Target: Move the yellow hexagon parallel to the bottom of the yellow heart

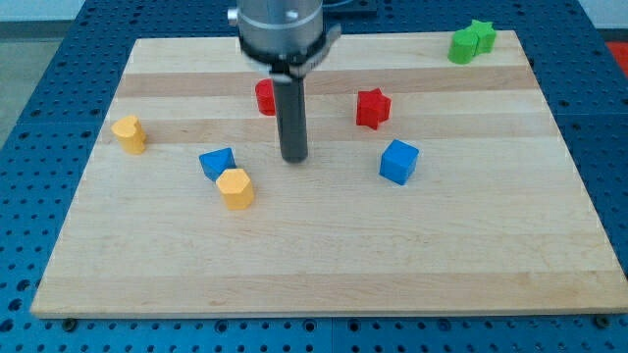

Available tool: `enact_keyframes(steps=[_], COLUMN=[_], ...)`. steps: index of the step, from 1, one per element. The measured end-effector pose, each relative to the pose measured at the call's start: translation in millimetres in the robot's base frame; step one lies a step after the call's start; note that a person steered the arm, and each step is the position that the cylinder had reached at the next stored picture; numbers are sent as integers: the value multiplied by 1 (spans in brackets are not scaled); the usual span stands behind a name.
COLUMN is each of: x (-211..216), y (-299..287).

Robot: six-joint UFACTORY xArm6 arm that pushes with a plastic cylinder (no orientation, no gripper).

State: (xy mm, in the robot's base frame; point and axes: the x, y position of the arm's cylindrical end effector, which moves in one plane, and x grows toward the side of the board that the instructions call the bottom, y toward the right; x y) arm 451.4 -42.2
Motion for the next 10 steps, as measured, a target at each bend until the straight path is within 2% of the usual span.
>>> enact_keyframes(steps=[1,2,4,6,7,8,10], x=[43,45,33,45,84,102,53], y=[-2,-5,-62,-115,-115,-123,-124])
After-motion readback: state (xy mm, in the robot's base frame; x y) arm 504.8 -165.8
